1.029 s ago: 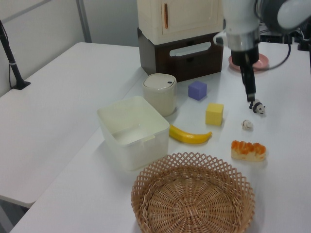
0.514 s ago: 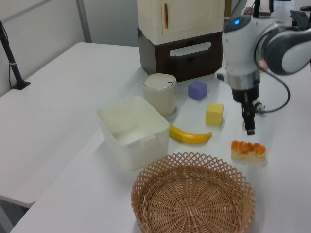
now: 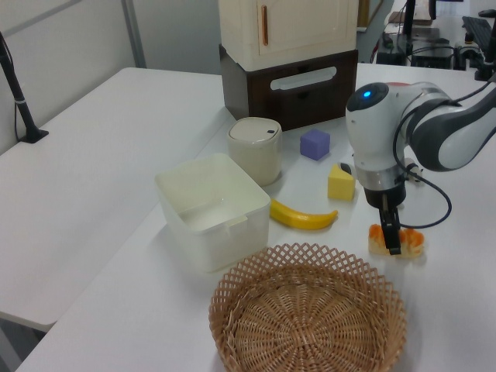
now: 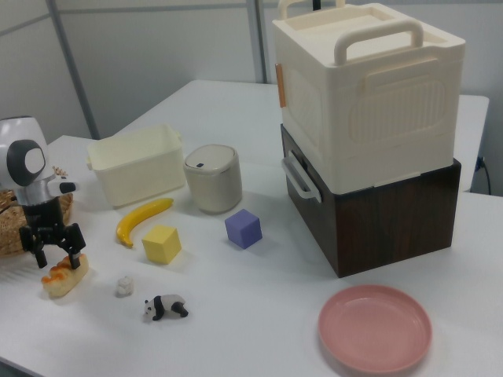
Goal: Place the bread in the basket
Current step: 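Lower the gripper onto the bread roll and close on it, then lift the bread roll and carry it over the wicker basket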
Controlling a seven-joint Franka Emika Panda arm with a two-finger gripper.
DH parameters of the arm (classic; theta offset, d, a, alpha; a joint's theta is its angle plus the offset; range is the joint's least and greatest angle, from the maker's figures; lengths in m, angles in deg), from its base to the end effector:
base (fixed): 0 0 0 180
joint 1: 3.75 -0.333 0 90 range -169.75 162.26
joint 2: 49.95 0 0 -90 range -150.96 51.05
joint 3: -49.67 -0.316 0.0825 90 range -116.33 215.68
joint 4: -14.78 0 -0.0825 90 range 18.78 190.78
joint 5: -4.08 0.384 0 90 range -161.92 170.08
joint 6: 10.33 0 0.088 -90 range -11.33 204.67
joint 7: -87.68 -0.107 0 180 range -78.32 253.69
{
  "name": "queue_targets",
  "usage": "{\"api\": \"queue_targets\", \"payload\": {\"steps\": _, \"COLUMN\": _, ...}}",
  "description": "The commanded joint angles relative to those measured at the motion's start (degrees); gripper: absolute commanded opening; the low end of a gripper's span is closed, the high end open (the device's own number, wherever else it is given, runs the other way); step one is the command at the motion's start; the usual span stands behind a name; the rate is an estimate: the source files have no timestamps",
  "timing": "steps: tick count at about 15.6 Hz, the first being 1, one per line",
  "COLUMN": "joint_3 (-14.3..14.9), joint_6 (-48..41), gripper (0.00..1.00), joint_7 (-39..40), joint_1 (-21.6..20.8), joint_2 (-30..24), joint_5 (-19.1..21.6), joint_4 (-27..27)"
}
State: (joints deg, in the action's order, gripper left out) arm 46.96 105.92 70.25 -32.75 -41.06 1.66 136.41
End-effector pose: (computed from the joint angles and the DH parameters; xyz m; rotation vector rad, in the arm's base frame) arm 0.4563 0.2789 0.3204 2.9677 0.4076 -0.3231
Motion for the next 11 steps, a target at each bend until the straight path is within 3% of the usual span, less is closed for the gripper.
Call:
{"api": "queue_targets", "payload": {"steps": 1, "joint_3": -0.6, "joint_6": 1.8, "gripper": 0.99, "joint_7": -2.3, "joint_1": -0.8, "joint_2": 1.2, "joint_5": 0.4, "joint_4": 0.8}}
{"api": "queue_targets", "payload": {"steps": 6, "joint_3": -0.6, "joint_6": 1.1, "gripper": 0.86, "joint_7": -1.6, "joint_1": 0.1, "joint_2": 1.0, "joint_5": 0.1, "joint_4": 0.8}}
{"api": "queue_targets", "payload": {"steps": 11, "joint_3": -0.6, "joint_6": 0.2, "gripper": 0.48, "joint_7": -1.5, "joint_1": 0.4, "joint_2": 0.9, "joint_5": -0.1, "joint_4": 0.6}}
